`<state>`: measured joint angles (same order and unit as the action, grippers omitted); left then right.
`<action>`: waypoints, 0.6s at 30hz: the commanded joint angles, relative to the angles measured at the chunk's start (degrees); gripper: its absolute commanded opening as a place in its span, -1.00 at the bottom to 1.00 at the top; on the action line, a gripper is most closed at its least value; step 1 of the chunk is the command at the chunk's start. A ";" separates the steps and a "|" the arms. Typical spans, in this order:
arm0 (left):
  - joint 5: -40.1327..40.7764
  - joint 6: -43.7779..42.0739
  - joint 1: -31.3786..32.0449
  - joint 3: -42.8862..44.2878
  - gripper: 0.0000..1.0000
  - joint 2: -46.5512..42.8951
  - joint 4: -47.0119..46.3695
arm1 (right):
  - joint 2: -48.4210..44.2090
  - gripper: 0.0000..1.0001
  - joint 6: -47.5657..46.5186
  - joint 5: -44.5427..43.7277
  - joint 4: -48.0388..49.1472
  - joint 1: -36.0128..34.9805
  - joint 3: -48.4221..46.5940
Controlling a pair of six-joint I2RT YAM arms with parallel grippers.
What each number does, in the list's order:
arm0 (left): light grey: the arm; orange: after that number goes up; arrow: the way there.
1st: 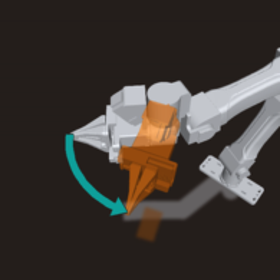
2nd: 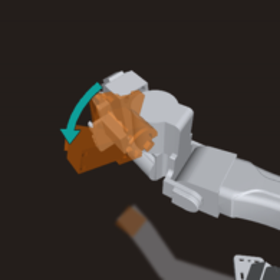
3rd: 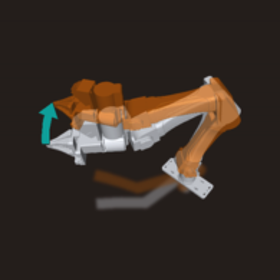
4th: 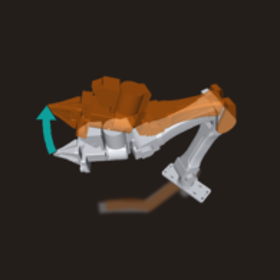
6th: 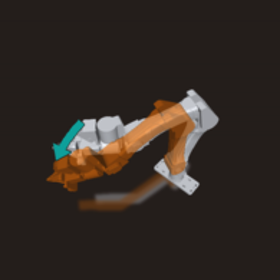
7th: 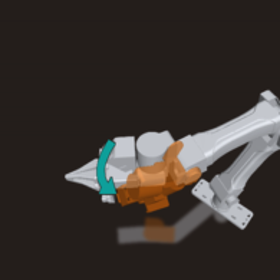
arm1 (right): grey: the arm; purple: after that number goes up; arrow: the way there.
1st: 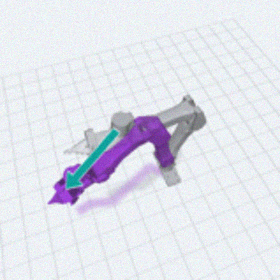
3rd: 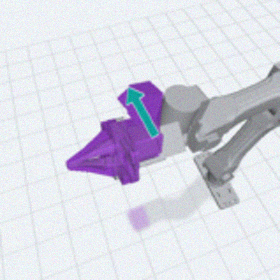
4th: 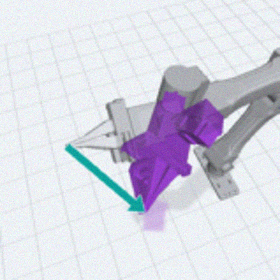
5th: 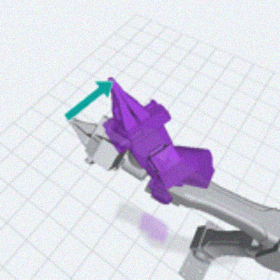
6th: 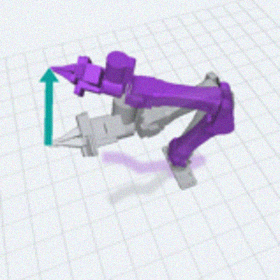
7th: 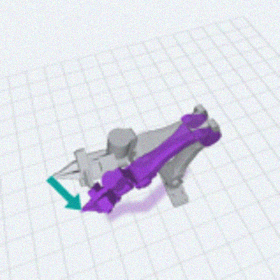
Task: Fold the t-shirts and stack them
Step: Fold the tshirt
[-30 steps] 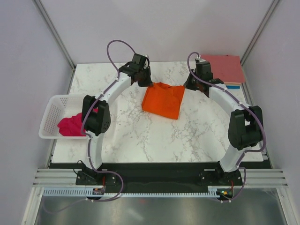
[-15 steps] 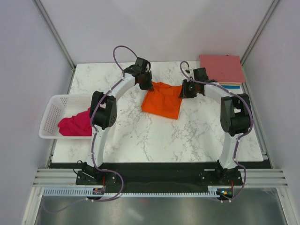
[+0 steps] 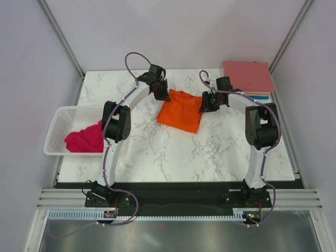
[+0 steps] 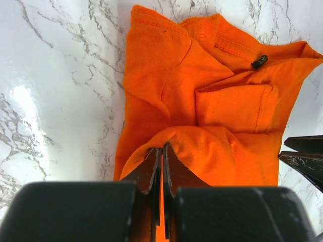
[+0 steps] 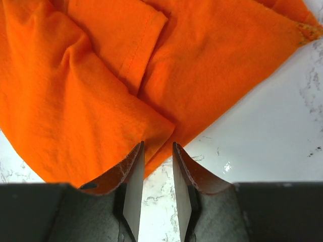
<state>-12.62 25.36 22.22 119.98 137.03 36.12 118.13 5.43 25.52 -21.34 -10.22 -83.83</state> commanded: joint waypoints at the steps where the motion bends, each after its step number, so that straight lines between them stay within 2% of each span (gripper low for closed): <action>1: -1.79 -2.78 -0.07 3.06 -0.96 1.04 -1.23 | 1.58 -0.27 -2.53 2.69 0.16 0.29 -2.39; 7: -2.85 -2.86 -0.07 3.85 -0.96 1.75 -1.40 | 2.55 -0.25 -3.23 3.84 -0.01 0.20 -3.53; 10: -2.94 -2.86 -0.07 4.12 -0.96 1.66 -1.58 | 2.29 -0.48 -3.50 4.72 0.68 0.29 -3.53; 11: -2.93 -2.95 -0.07 4.03 -0.96 1.57 -1.66 | 2.11 -0.65 -3.41 4.54 0.86 0.20 -3.44; 14: -2.85 -3.22 -0.07 4.03 -0.96 0.96 -1.75 | 0.97 -0.99 -2.80 4.10 1.83 0.29 -2.74; 18: -1.27 -2.69 0.11 2.63 -0.96 -2.29 -1.75 | -3.07 -1.00 -0.52 4.10 4.37 0.11 1.11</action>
<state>-14.04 24.53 22.24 121.51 138.43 35.90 120.09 3.95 28.18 -20.62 -10.11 -84.66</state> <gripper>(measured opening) 0.029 0.007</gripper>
